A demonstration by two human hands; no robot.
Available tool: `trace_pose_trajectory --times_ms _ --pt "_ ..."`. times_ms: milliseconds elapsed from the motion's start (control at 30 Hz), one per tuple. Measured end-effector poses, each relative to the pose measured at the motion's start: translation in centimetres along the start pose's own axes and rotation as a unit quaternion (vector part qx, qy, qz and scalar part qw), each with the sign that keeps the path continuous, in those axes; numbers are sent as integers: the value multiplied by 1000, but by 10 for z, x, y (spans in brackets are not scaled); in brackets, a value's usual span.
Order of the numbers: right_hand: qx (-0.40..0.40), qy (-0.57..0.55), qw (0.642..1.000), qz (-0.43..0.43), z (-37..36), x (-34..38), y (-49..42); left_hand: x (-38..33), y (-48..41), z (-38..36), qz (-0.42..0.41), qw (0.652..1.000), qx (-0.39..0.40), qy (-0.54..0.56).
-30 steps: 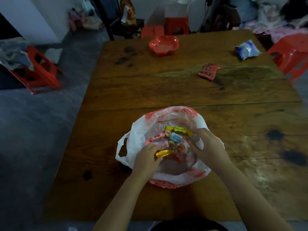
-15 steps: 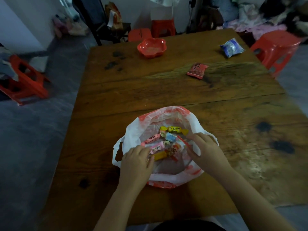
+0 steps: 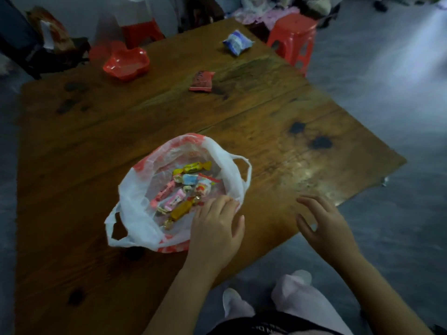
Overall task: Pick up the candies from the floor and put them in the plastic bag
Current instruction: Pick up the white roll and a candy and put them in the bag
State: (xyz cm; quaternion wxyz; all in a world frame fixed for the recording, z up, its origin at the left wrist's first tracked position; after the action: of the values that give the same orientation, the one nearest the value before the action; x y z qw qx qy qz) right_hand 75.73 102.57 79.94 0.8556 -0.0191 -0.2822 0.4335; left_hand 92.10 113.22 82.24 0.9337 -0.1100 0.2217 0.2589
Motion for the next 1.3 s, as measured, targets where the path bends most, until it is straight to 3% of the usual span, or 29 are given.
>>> trace_pose_trajectory --times_ms 200,400,633,867,1100,1300 --pt "-75 21 996 -50 47 -49 47 -87 -11 -42 -92 995 36 0" --pt "-127 45 975 -174 128 -160 128 -234 -15 -122 -197 976 92 5" --pt "-180 98 944 -259 238 -292 211 -410 -3 -212 -271 952 140 31" --pt "-213 105 907 -349 278 -377 277 -508 -6 -278 -313 928 197 39" --pt "-222 101 882 -403 306 -468 278 -589 -58 -352 -320 916 238 46" --pt "-184 117 896 -387 370 -582 205 -673 -153 -406 -307 920 227 90"
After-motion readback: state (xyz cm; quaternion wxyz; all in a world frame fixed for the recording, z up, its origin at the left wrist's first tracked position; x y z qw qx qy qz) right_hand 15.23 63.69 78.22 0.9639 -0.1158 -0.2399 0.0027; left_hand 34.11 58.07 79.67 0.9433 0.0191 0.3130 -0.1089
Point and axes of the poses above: each hand's wrist, its own y-axis away from the middle knuckle, its own z-axis out of the back of the hand, x = y × z, the point moved 9 cm from there along -y, towards the middle knuckle, and after that the axes turned 14 degrees about z, right-handed, at the moved point
